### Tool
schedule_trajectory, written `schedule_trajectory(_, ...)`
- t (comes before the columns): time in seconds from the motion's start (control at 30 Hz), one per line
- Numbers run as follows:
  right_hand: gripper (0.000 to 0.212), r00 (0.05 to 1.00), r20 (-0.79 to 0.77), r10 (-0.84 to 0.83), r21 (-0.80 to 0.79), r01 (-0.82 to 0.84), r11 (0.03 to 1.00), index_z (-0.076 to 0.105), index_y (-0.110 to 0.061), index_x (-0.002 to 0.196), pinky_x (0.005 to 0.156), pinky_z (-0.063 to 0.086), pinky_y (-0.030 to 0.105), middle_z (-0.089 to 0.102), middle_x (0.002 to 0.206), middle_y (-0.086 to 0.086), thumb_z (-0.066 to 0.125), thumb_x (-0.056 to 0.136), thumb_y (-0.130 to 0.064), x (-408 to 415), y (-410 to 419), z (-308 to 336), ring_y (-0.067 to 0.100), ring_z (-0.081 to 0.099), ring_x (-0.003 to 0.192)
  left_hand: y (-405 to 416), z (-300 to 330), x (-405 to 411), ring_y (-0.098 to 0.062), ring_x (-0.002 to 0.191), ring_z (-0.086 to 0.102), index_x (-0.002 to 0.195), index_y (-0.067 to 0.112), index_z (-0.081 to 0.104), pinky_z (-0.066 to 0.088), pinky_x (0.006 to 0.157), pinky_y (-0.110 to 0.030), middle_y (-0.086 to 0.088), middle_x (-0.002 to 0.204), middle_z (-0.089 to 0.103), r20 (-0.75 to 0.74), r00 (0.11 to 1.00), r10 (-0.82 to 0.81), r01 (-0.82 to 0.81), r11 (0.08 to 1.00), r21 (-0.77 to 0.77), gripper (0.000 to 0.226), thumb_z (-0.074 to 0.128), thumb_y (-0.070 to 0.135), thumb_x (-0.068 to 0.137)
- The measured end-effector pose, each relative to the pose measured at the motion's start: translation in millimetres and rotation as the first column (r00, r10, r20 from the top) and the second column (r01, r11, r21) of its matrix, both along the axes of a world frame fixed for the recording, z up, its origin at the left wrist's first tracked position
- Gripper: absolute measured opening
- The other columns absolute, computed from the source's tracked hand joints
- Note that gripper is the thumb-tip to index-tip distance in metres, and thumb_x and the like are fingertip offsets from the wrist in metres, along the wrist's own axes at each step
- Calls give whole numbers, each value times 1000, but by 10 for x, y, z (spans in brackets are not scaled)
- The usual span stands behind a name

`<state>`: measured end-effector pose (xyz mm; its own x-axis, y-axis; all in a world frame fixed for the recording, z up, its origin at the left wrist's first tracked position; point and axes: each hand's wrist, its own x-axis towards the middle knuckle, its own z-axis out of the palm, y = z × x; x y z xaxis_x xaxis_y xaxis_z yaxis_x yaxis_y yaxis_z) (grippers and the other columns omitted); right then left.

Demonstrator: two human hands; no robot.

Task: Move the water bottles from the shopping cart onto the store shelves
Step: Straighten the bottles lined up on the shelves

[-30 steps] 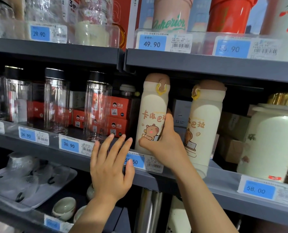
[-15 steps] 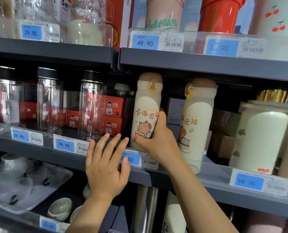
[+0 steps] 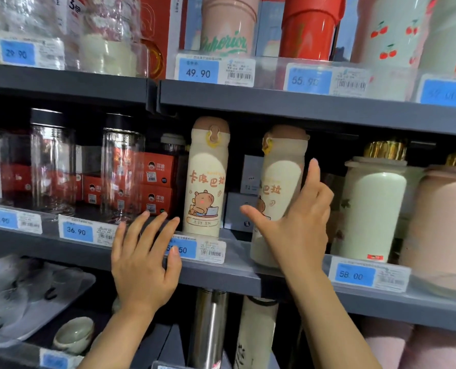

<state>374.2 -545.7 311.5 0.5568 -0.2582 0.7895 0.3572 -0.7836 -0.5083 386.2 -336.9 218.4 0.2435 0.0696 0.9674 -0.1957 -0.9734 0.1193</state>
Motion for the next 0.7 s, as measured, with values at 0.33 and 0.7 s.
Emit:
schedule_trajectory(0.33,107,826,-230,515,241,-464,852,8,-31,147,76,50,26,58,117,-1,81,71,-15,178,-210,121,15,59,102,-7,-13,29,-30,122,48,122,12,63,17,115,-42,-9,122,65,49,999,13,-13,1000,10,43,38,29,91)
schedule_trajectory(0.7,57,796,-295,529,262,-465,846,38,-24,120,75,51,28,59,106,-8,74,77,-22,202,-227,104,11,58,96,-3,-15,32,-31,122,48,125,13,61,19,114,-45,-10,122,65,48,999,9,-10,1000,14,44,38,29,91)
